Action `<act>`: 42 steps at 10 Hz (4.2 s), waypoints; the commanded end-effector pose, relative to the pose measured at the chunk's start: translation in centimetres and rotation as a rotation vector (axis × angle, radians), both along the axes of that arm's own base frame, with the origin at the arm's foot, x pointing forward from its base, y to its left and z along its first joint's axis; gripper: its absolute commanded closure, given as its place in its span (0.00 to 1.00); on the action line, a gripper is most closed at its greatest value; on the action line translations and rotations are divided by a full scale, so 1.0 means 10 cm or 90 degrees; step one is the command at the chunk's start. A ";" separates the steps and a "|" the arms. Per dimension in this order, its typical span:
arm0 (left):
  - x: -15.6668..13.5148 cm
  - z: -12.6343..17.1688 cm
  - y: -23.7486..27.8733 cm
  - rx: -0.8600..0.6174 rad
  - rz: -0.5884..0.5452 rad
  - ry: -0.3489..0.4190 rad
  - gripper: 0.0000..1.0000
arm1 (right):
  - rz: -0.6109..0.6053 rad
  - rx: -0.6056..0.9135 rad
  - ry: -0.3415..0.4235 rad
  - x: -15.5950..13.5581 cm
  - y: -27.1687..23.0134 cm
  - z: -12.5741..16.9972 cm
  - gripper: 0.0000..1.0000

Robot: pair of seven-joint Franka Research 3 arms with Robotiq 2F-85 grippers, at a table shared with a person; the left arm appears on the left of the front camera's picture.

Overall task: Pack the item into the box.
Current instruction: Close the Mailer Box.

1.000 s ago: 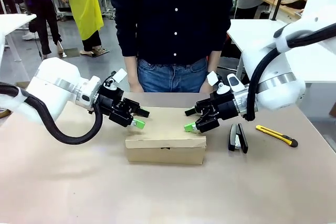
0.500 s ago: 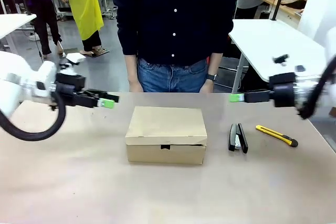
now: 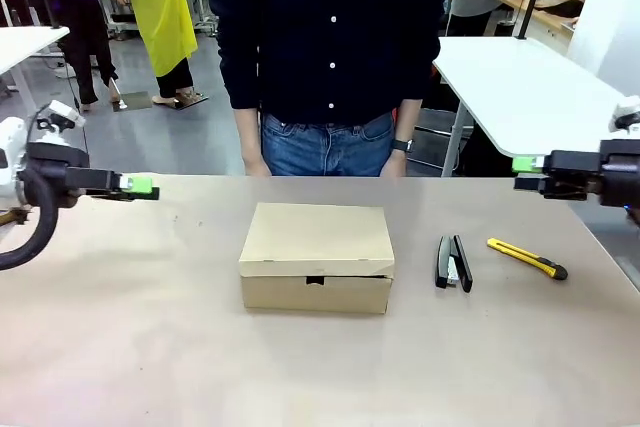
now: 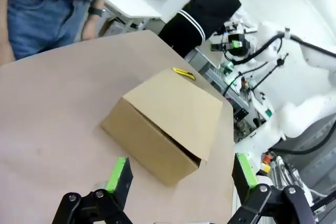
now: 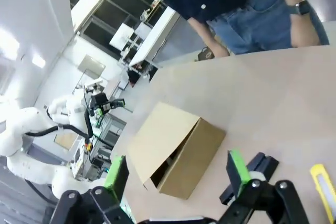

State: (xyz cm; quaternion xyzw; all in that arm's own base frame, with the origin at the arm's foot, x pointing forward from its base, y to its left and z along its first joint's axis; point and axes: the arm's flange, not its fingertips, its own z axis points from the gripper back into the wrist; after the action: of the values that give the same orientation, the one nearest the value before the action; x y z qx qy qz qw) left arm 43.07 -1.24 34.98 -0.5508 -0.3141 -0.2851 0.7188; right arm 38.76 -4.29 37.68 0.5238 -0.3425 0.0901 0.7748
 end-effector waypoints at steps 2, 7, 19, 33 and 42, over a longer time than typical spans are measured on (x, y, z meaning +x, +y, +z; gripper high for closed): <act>0.02 0.04 -0.23 0.016 -0.039 -0.049 0.00 | 0.037 -0.030 -0.029 0.02 0.23 0.05 0.00; 0.02 0.04 -0.23 0.016 -0.039 -0.049 0.00 | 0.037 -0.030 -0.029 0.02 0.23 0.05 0.00; 0.02 0.04 -0.23 0.016 -0.039 -0.049 0.00 | 0.037 -0.030 -0.029 0.02 0.23 0.05 0.00; 0.02 0.04 -0.23 0.016 -0.039 -0.049 0.00 | 0.037 -0.030 -0.029 0.02 0.23 0.05 0.00; 0.02 0.04 -0.23 0.016 -0.039 -0.049 0.00 | 0.037 -0.030 -0.029 0.02 0.23 0.05 0.00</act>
State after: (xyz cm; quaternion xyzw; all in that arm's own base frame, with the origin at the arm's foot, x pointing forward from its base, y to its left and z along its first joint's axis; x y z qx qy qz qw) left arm 43.30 -3.66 35.23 -0.5430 -0.3155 -0.3264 0.7065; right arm 38.94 -1.88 38.18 0.5209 -0.3339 0.1257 0.7755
